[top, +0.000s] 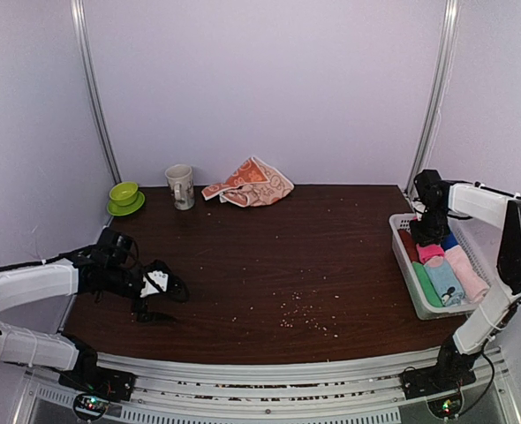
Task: Roll the towels
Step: Adjust the towel in the bin.
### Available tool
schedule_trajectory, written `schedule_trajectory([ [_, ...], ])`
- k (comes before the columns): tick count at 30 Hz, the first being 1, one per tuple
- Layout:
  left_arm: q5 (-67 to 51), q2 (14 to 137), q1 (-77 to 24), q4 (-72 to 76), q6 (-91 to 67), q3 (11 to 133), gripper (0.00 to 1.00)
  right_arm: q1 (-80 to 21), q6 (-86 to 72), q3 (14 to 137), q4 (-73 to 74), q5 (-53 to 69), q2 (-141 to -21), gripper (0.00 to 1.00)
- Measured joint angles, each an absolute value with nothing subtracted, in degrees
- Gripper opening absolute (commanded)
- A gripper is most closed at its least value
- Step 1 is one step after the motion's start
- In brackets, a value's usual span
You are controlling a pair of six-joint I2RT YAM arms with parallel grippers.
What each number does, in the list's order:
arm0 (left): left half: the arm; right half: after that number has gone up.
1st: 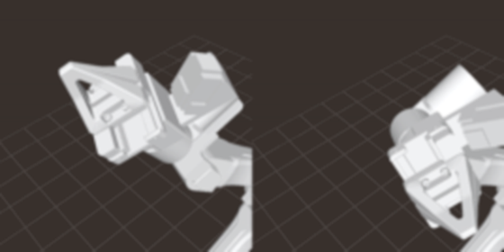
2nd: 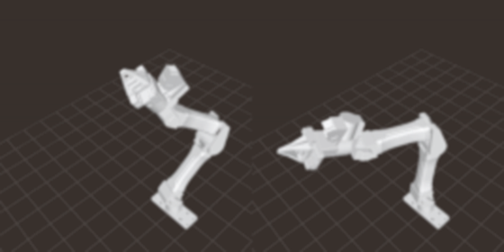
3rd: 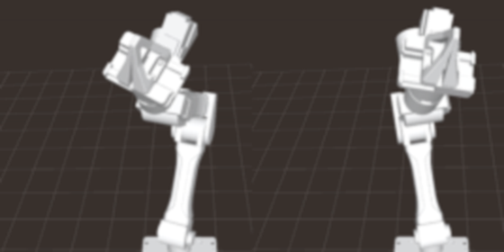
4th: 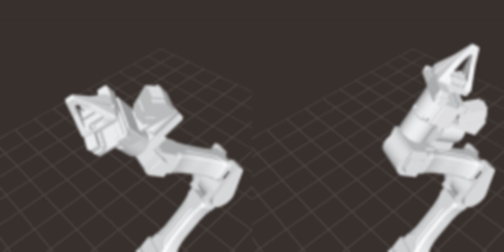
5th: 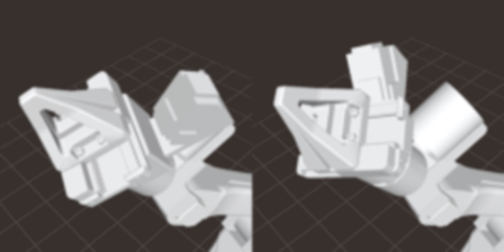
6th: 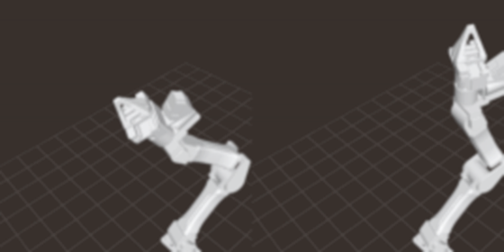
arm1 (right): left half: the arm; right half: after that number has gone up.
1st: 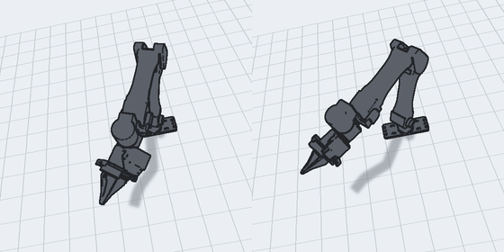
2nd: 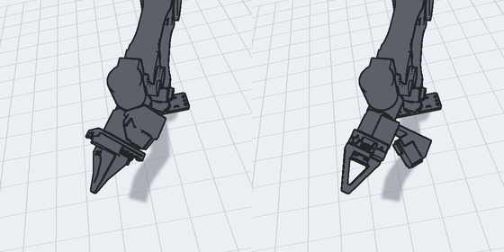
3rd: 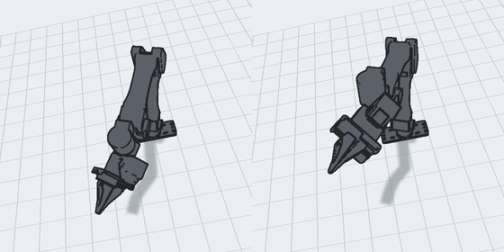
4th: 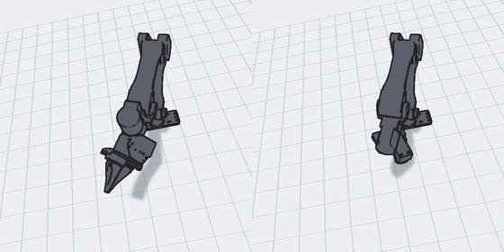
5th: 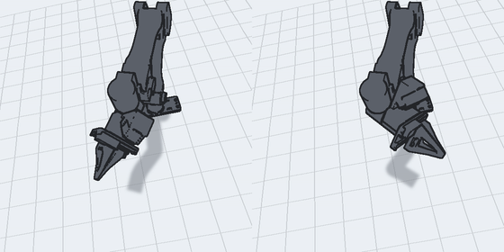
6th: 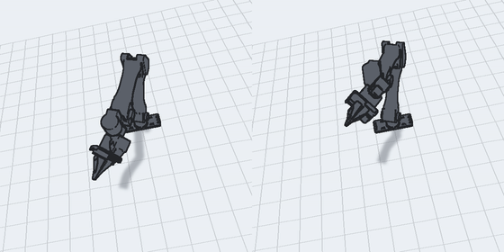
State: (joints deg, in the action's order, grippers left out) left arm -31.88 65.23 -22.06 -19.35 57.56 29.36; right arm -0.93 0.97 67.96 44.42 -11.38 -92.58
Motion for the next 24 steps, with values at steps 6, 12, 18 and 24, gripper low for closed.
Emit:
schedule_trajectory([
  [6,-31.9,65.0,-22.1,-19.4,57.6,29.4,0.98,-0.8,2.7,69.1,46.9,-8.2,-92.6,0.14],
  [12,-31.9,64.2,-22.1,-19.3,57.6,29.2,0.98,-0.9,3.4,69.1,47.4,-6.7,-92.5,0.14],
  [18,-31.9,64.2,-22.1,-19.3,57.6,29.1,0.98,-0.9,4.4,69.1,47.6,-5.2,-92.5,0.14],
  [24,-31.9,64.2,-22.1,-19.3,57.6,28.8,0.98,-0.9,4.8,69.9,47.7,-4.3,-95.1,0.16],
])
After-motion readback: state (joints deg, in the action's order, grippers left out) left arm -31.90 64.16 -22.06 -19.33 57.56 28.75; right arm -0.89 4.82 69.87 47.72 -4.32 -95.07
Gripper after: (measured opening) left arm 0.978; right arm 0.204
